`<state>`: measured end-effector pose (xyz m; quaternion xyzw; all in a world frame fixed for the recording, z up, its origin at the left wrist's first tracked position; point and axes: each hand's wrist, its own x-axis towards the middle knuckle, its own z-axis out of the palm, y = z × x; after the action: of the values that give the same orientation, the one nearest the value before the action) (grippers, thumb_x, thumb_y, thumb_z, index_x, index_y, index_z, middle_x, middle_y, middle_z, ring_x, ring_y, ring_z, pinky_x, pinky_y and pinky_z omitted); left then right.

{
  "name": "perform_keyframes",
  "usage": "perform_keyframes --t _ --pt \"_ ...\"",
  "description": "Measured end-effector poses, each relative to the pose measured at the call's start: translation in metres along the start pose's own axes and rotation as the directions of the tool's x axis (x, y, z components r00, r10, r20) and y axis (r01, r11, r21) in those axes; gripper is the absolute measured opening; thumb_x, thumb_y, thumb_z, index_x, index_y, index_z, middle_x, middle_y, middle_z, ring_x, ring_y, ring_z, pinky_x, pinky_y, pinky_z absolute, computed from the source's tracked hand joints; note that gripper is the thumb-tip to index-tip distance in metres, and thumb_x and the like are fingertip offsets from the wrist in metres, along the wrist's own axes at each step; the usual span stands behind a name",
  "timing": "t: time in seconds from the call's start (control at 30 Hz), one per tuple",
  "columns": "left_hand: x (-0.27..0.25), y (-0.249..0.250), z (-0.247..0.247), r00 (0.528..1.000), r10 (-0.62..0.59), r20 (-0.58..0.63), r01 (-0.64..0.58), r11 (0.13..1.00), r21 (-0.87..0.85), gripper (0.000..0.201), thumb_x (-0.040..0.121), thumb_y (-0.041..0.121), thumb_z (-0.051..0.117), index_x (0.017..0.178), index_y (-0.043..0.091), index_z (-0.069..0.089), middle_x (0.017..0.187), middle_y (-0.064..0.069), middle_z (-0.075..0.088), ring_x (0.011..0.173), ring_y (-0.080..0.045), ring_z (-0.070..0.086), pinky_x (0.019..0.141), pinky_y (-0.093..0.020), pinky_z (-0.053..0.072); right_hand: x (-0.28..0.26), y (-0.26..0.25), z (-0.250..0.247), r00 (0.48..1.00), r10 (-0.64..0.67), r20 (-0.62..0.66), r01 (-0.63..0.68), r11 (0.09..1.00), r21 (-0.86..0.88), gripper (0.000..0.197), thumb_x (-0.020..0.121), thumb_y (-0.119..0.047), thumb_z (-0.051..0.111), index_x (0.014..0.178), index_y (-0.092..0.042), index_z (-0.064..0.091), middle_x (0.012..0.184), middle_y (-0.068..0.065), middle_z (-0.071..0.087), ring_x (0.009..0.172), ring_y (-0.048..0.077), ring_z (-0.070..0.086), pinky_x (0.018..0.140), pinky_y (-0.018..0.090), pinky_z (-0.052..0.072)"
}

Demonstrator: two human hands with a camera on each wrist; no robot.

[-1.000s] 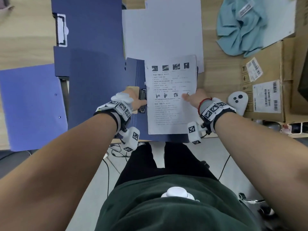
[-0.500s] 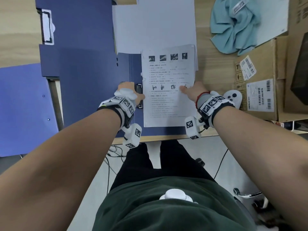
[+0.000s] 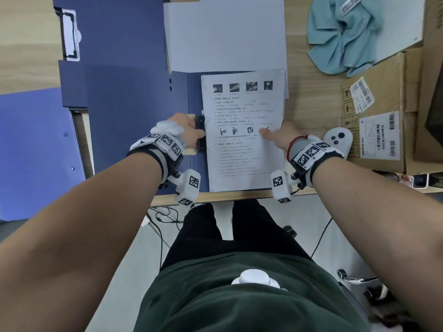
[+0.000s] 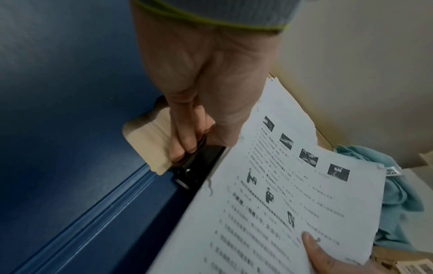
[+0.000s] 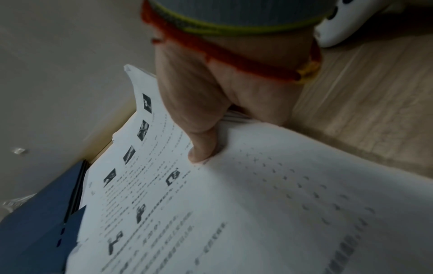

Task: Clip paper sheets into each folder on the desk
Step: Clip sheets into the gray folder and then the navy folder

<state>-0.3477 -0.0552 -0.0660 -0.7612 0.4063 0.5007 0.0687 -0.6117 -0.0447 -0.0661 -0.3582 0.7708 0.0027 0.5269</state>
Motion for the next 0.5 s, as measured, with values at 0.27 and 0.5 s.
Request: perform_keyframes --t 0.27,0.5 --pt "-0.008 0.001 -0.006 0.998 0.062 0.021 -0.057 0.982 -0.182 0.016 0.081 0.009 0.071 0.071 0.01 0.058 0.078 -0.018 0.068 0.07 -0.029 0.069 0.073 -0.04 0.062 0.0 -0.002 0.012 1.0 0.016 -0.004 -0.016 0.999 -0.038 0.051 0.089 -0.039 0.068 0.126 -0.005 0.058 0.116 0.008 0.064 0.097 0.022 0.057 0.081 0.029 0.044" --pt "-0.002 -0.003 -0.007 0.997 0.059 0.058 -0.047 0.98 -0.193 0.025 0.074 0.012 0.075 0.055 0.014 0.06 0.06 -0.008 0.063 0.051 -0.021 0.061 0.069 -0.039 0.063 0.0 -0.007 0.016 0.998 0.042 -0.043 -0.045 0.997 -0.061 0.053 0.089 -0.037 0.067 0.127 -0.003 0.053 0.118 0.009 0.061 0.101 0.026 0.058 0.08 0.029 0.043"
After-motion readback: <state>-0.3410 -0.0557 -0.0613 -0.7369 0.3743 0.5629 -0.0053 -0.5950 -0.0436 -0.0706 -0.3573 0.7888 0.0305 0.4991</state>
